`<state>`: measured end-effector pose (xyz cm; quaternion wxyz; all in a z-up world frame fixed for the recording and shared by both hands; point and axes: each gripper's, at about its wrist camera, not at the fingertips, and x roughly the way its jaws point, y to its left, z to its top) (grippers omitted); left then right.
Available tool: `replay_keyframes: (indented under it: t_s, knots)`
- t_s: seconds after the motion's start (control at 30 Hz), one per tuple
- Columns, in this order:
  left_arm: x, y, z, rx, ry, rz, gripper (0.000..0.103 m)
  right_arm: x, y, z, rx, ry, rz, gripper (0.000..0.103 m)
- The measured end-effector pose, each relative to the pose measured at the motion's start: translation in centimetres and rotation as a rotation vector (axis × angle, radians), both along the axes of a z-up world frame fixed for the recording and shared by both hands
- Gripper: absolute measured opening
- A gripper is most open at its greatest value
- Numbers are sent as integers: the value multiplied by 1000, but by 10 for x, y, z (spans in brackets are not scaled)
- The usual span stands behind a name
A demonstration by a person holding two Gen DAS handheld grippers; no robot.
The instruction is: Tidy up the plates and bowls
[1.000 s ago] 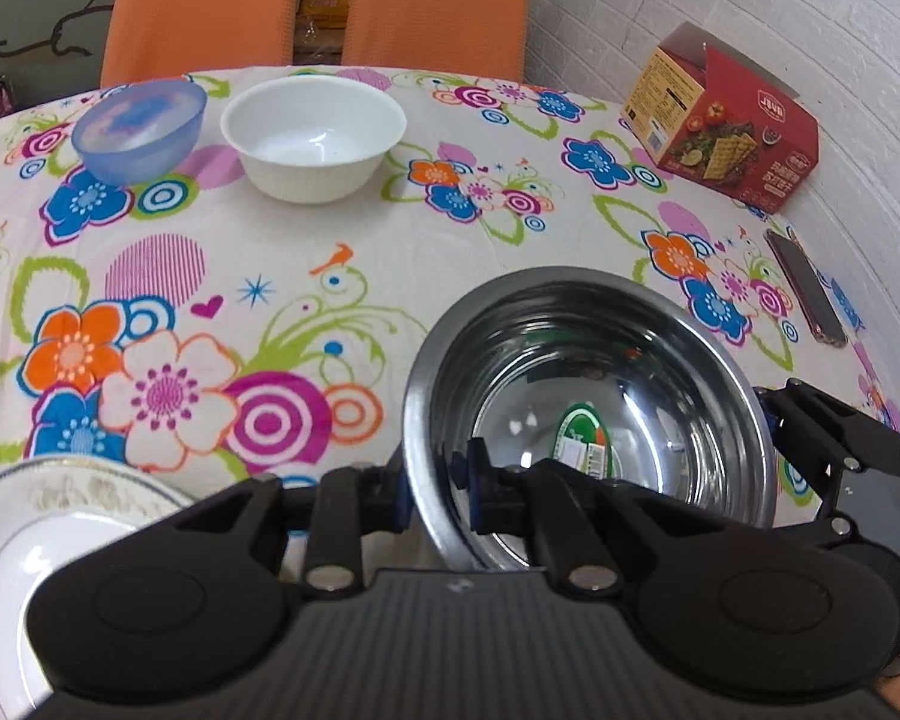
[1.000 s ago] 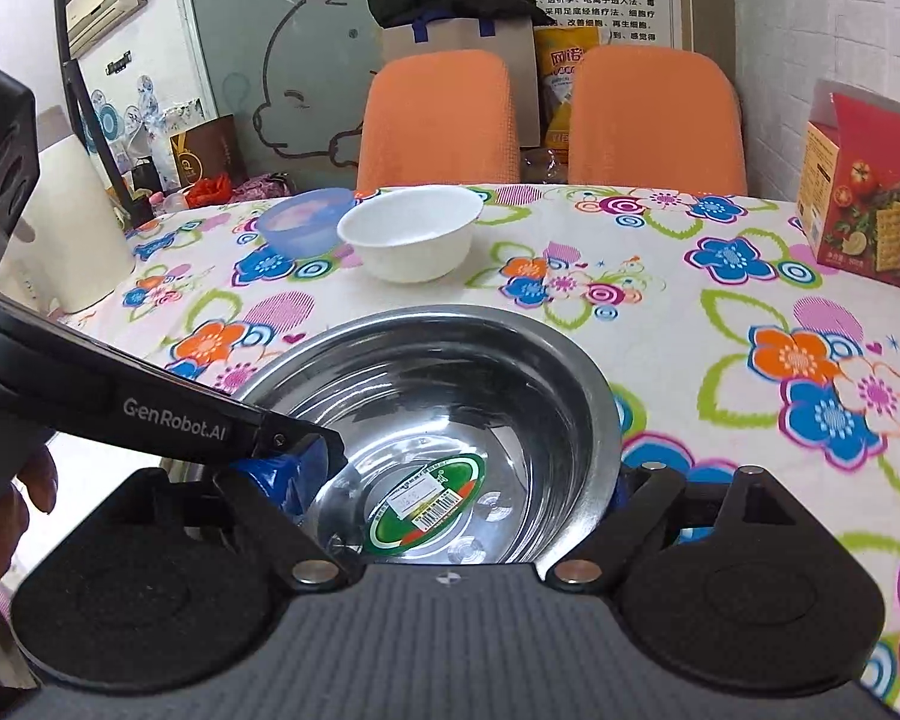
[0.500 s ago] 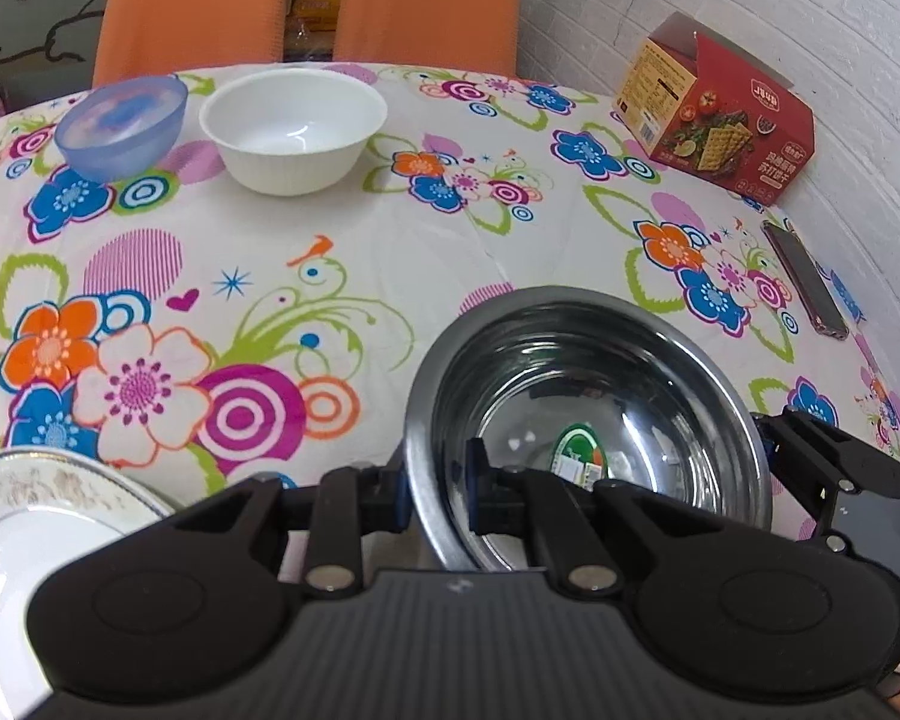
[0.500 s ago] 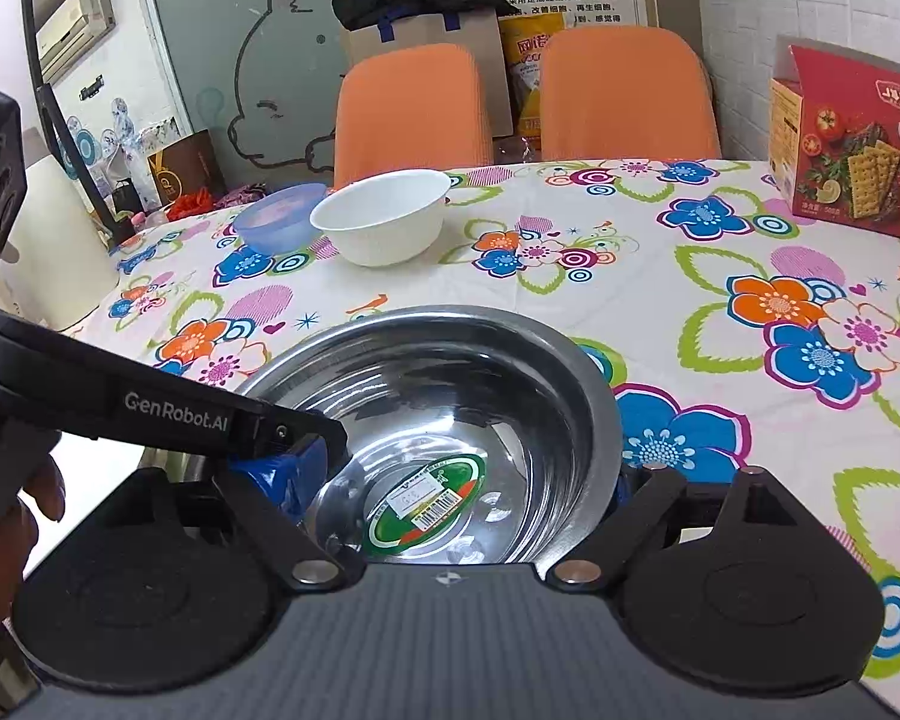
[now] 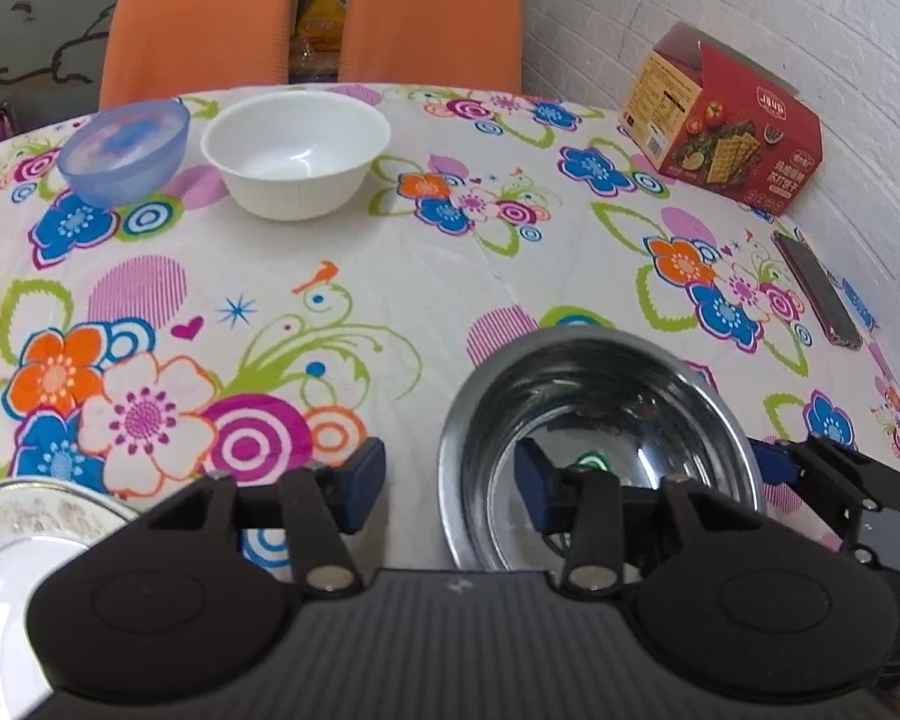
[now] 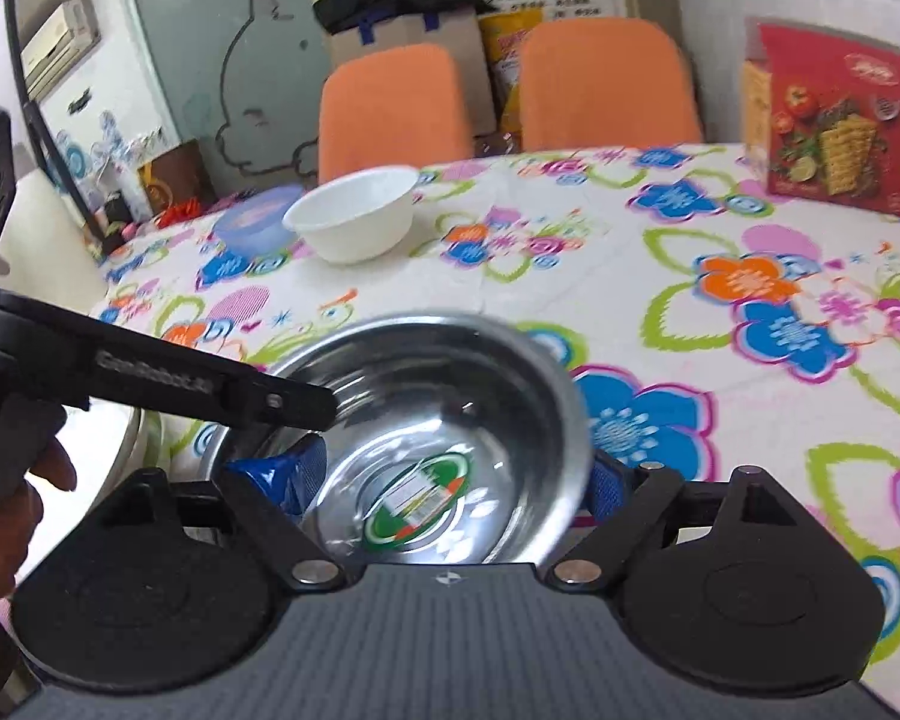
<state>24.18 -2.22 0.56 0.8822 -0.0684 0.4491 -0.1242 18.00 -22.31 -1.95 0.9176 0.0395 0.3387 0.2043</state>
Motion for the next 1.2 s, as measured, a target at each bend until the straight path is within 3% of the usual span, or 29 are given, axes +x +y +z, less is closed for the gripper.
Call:
replay_keyframes:
  t_s: [0.27,0.43,0.57,0.7,0.9,1.03,1.17,1.2]
  knots:
    - [-16,32,22,5,-50,42,46,-3,-17,17,56,-1,-59,74]
    - [-27,58,24,30,-54,82,50,2,-4,23,76,46,-68,75]
    - [-40,77,25,-1,-52,123,51,3,4,30,100,111,-138,76]
    - [-53,85,29,-31,-66,130,53,-16,9,41,157,35,-107,74]
    - [-61,92,30,-37,-87,148,55,-29,2,55,-43,-123,-202,74]
    - [-53,91,24,-57,-59,143,55,-34,-16,64,32,-144,-203,74]
    - [-48,89,21,-56,-48,135,55,-45,-20,65,158,-245,-144,75]
    - [-49,90,21,-51,-49,137,55,-42,-17,62,151,-220,-134,75]
